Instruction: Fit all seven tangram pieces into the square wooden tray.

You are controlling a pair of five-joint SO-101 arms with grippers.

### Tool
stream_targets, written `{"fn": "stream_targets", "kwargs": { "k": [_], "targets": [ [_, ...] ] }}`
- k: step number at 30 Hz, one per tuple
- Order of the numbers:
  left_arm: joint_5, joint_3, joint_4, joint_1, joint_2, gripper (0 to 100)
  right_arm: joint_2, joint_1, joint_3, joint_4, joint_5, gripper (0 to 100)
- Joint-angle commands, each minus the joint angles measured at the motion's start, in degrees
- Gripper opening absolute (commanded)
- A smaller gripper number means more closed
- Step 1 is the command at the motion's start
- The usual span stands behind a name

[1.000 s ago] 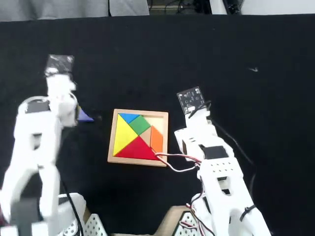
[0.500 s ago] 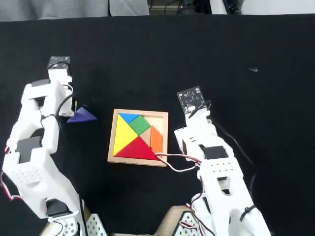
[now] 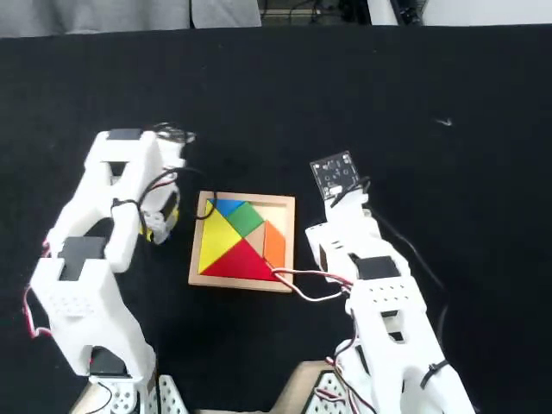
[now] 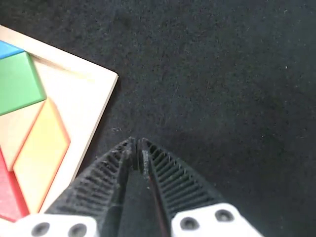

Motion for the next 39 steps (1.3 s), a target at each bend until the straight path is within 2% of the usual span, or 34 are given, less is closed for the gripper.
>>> {"fn": "stream_targets", "kwargs": {
  "k": [1, 5, 10, 13, 15, 20, 28, 34, 39],
  "targets": [
    [-0.35, -7.16, 6.33, 0.04, -4.4, 6, -1.45, 1.14, -0.31, -1.14, -0.26, 1.1],
    [-0.35, -11.3, 7.38, -2.59, -10.46, 6, -1.54, 1.14, -0.31, -1.14, -0.26, 1.1],
    [0.62, -7.16, 0.44, -3.12, -11.69, 9, -1.54, 1.14, -0.31, -1.14, -0.26, 1.1],
    [9.58, -2.33, -2.99, -4.35, -11.78, 19, -1.45, 1.14, -0.31, -1.14, -0.26, 1.1],
    [13.54, -1.01, -4.75, -6.2, -11.78, 22, -1.45, 1.14, -0.31, -1.14, -0.26, 1.1],
    [10.46, 2.07, -8.7, -9.45, -11.78, 22, -1.45, 0.97, -0.22, -1.14, -0.26, 1.1],
    [10.64, 8.75, -17.49, -7.25, -11.78, 22, -1.45, 0.88, -0.22, -1.14, -0.26, 1.1],
    [10.64, 9.1, -19.69, -6.29, -10.29, 22, -1.45, 0.88, -0.22, -1.14, -0.26, 1.1],
    [10.64, 5.41, -17.41, -3.74, -1.93, 22, -1.45, 0.88, -0.22, -1.14, -0.26, 1.1]
  ]
}}
